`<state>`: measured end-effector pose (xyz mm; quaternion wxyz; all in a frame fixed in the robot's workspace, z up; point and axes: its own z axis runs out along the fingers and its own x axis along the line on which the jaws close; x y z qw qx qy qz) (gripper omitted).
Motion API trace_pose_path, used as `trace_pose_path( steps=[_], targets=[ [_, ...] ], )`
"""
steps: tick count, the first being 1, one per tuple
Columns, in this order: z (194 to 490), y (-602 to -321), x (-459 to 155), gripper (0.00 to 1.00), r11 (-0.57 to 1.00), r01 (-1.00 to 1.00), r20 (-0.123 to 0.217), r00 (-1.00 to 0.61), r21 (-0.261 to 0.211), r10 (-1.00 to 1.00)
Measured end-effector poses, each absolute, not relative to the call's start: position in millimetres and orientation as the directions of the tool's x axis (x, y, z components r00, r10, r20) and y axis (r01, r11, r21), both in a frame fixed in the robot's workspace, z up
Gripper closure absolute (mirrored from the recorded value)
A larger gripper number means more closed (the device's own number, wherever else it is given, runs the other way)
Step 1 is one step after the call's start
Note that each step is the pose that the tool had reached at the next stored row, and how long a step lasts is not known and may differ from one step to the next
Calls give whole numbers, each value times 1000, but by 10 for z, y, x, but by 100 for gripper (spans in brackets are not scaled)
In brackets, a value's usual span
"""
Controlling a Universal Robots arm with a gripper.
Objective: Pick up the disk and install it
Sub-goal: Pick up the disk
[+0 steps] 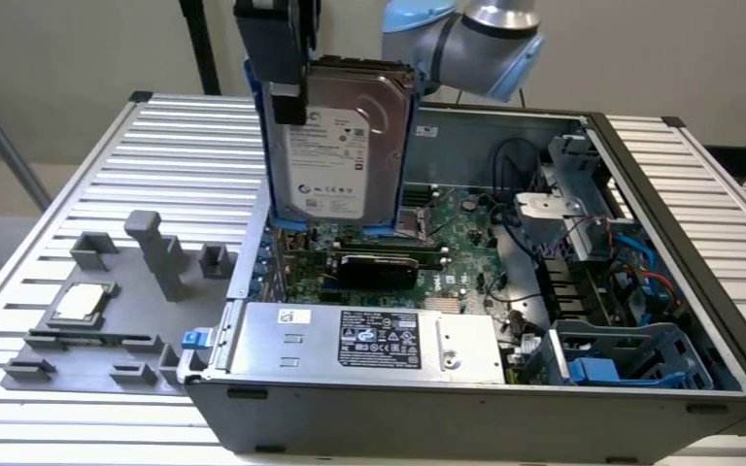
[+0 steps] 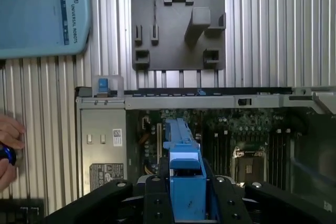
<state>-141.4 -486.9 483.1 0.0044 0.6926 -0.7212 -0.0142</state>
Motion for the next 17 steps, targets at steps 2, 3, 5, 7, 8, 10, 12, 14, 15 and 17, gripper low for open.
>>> trace_pose_path(
  steps=[2, 3, 5, 7, 8, 10, 12, 14, 15, 17],
  targets=[
    [4825, -4891, -1323, 100, 40, -999, -13, -41, 27, -999],
    [4822, -4901, -1278, 100, 40, -999, -13, -41, 27, -999],
    [4817, -4922, -1188, 100, 40, -999, -13, -41, 27, -999],
    [4812, -4942, -1097, 100, 40, -999, -13, -41, 27, -999],
    [4811, -4951, -1052, 100, 40, -999, -13, -41, 27, -999],
    [4807, -4970, -959, 100, 40, -999, -13, -41, 27, -999],
    [4801, -4990, -868, 100, 40, -999, -13, -41, 27, -999],
    [4796, -5009, -777, 100, 40, -999, -13, -41, 27, -999],
    [4793, -5018, -732, 100, 40, -999, -13, -41, 27, -999],
    [4788, -5037, -640, 100, 40, -999, -13, -41, 27, -999]
  ],
)
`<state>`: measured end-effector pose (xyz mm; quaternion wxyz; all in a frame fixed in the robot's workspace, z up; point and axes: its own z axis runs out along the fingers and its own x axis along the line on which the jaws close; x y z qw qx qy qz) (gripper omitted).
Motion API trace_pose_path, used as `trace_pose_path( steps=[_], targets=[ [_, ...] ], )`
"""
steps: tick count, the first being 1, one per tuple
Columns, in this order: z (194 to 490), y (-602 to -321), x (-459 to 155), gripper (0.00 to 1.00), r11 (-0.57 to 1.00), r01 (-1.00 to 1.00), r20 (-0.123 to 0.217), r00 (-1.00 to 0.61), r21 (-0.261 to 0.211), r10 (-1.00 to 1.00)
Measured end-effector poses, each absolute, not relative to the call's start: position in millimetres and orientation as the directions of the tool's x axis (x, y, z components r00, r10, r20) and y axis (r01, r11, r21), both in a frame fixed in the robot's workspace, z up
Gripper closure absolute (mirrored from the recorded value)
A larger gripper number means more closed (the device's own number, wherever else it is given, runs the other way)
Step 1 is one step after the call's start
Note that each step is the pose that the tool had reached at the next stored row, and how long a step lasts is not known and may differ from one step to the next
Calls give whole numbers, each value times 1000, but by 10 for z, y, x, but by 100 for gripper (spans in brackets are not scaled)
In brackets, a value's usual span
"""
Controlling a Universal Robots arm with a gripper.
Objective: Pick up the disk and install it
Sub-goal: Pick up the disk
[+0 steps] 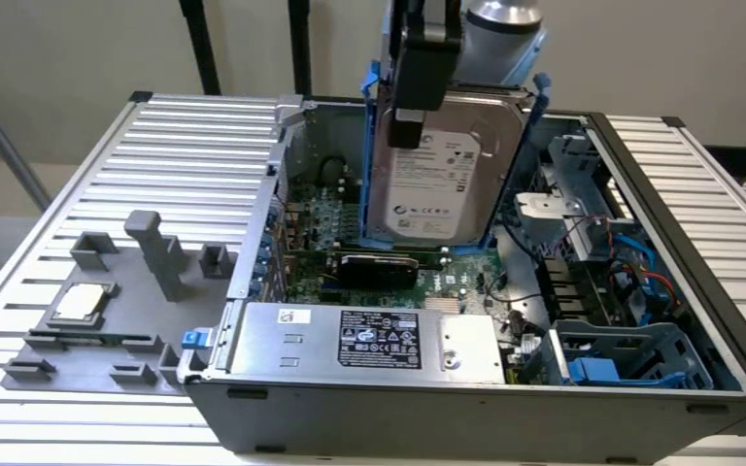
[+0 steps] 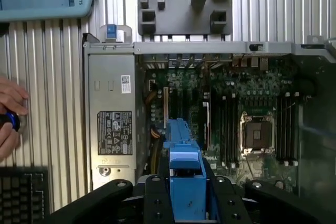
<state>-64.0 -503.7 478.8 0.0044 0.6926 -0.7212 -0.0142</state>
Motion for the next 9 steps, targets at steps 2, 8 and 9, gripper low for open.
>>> trace_pose_path(
  steps=[2, 8, 9],
  targets=[
    [4784, -5055, -552, 100, 40, -999, -13, -41, 27, -999],
    [4771, -5120, -280, 100, 40, -999, -13, -41, 27, -999],
    [4769, -5134, -233, 100, 40, -999, -13, -41, 27, -999]
  ],
)
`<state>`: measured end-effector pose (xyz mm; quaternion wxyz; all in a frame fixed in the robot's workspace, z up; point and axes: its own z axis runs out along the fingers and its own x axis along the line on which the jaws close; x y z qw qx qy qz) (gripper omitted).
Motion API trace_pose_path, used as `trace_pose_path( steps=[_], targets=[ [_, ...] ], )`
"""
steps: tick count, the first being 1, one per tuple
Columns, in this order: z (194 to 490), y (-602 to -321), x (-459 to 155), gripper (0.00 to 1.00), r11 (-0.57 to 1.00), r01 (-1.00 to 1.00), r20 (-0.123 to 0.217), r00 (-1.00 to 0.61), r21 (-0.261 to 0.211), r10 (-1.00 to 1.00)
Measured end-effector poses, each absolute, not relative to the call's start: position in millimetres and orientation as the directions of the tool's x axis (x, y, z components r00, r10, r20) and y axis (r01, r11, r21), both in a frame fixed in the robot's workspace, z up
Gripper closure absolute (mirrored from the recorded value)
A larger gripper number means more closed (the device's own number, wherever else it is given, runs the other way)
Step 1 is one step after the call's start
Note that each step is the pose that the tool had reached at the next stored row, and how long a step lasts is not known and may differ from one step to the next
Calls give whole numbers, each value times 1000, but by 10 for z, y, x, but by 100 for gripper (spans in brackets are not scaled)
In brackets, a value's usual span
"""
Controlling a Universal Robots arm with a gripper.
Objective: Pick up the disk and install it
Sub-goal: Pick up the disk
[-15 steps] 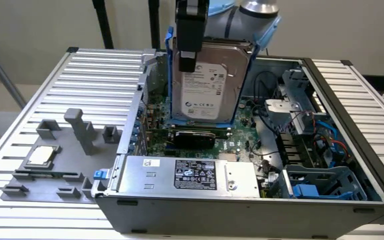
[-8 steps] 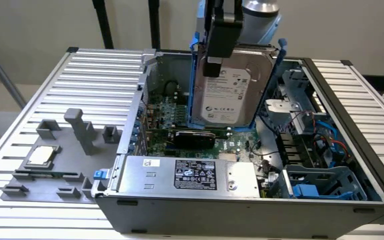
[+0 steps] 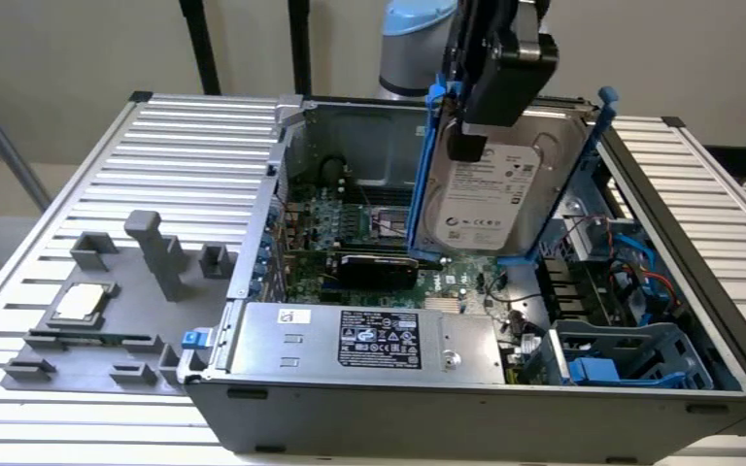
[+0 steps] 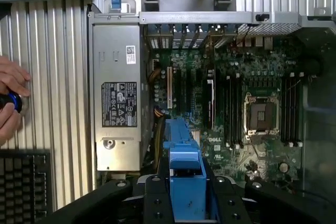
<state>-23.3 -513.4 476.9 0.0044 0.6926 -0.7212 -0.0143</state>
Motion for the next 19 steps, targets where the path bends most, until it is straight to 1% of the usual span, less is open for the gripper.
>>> trace_pose_path(
  steps=[6, 19],
  targets=[
    [4765, -5248, 13, 100, 40, -999, -13, -41, 27, -999],
    [4761, -5599, 382, 100, 40, -999, -13, -41, 27, -999]
  ],
)
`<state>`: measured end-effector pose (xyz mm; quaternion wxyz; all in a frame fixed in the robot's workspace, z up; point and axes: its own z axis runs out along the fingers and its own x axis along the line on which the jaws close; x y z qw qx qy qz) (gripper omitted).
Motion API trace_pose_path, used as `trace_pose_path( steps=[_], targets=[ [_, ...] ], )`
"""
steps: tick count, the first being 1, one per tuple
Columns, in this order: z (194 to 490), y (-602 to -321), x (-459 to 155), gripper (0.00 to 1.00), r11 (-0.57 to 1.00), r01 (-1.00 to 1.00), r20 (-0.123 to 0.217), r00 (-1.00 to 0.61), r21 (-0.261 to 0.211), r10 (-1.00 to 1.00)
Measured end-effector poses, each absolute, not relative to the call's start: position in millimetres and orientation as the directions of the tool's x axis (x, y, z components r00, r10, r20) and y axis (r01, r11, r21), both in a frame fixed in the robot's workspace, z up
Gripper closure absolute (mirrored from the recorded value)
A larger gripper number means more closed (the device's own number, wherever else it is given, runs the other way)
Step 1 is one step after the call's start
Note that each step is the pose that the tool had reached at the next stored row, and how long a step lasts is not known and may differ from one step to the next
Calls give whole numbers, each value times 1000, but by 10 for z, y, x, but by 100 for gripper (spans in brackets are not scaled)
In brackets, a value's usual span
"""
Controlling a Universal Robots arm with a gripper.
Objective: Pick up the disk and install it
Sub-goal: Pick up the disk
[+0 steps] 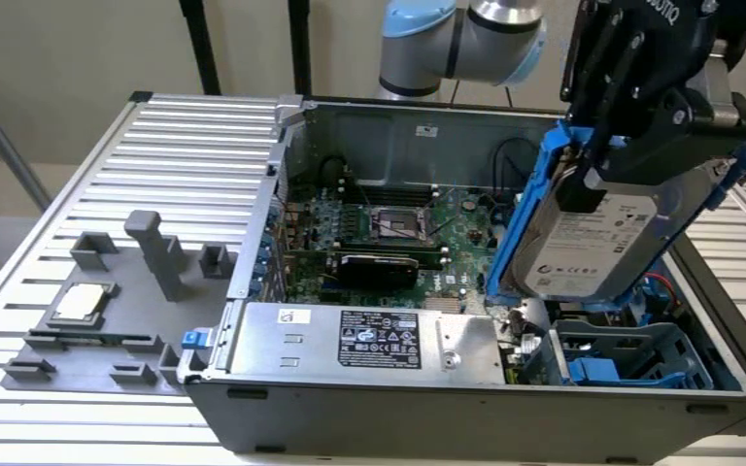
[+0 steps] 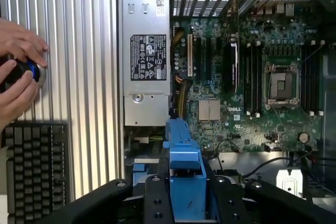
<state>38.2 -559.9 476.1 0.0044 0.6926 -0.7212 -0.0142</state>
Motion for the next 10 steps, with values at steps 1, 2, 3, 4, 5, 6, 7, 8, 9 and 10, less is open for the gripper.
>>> trace_pose_path(
  steps=[1, 2, 3, 4, 5, 6, 7, 8, 9, 10],
  targets=[
    [4761, -5625, 407, 100, 40, -999, -13, -41, 27, -999],
    [4760, -5653, 434, 100, 40, -999, -13, -41, 27, -999],
    [4760, -5680, 462, 100, 40, -999, -13, -41, 27, -999],
    [4760, -5706, 490, 100, 40, -999, -13, -41, 27, -999],
    [4759, -5733, 525, 100, 40, -999, -13, -41, 27, -999],
    [4757, -5755, 564, 100, 40, -999, -13, -41, 27, -999],
    [4755, -5774, 606, 100, 40, -999, -13, -41, 27, -999],
    [4752, -5791, 653, 100, 40, -999, -13, -41, 27, -999],
    [4749, -5805, 696, 100, 40, -999, -13, -41, 27, -999],
    [4745, -5816, 741, 100, 40, -999, -13, -41, 27, -999]
  ],
)
